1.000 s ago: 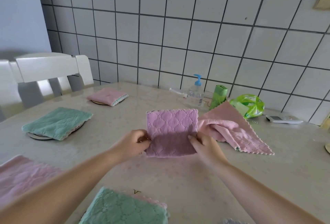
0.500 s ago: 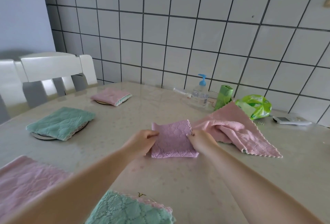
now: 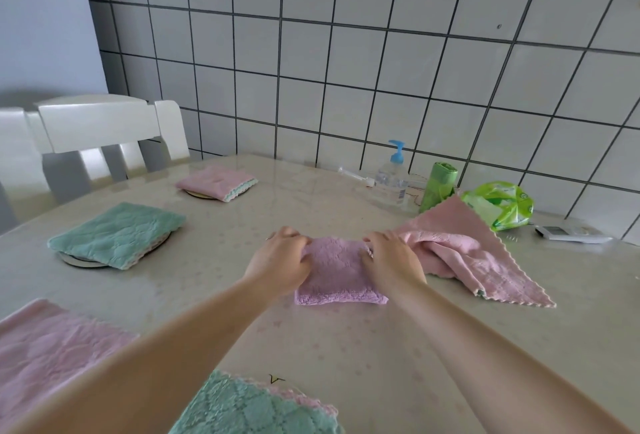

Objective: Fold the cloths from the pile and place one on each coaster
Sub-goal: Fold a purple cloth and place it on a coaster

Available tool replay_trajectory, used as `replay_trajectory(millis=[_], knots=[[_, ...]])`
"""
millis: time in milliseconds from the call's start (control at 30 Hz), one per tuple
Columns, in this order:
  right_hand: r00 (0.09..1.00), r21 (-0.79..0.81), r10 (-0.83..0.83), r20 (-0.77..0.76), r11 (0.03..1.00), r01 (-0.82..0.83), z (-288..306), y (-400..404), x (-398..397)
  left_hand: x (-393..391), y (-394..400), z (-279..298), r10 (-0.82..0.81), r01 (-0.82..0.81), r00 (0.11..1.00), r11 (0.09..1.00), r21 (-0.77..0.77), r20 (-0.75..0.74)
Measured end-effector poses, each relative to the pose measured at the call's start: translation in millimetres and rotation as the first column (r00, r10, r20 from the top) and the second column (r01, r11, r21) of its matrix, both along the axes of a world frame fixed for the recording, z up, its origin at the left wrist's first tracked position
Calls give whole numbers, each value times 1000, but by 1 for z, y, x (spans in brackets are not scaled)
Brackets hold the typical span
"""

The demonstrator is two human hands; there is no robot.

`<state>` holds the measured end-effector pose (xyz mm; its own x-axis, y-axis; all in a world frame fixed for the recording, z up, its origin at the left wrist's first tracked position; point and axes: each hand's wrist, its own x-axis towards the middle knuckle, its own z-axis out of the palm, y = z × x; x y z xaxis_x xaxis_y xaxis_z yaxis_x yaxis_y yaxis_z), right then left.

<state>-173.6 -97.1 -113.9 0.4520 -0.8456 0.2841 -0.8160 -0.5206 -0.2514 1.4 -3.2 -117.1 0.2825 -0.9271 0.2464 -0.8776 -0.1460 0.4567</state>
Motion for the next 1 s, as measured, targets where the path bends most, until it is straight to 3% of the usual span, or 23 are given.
replay_trajectory(millis=[133,233,333,600,733,867,1000], knots=[[971,76,182,-158,982,-172,-7,5,29,-21,-21,1,-154,146,978,987,70,142],[958,162,201,-203,972,-170,-19,4,39,-25,-31,-15,-181,135,968,960,244,174],[952,215,197,-233,965,-147,-25,1,32,-18,-30,-26,-149,93,977,942,322,153],[966,232,79,-247,972,-21,-34,-4,7,2,-18,-29,-62,-32,972,920,391,226],[985,127,26,-170,992,-4,-21,8,-12,9,5,-24,-17,-48,968,966,252,249],[994,188,58,97,979,-75,-23,28,-36,10,36,-25,-59,39,989,988,153,132],[980,280,12,198,958,-68,-22,35,-35,1,31,-20,-6,35,982,988,149,-191]])
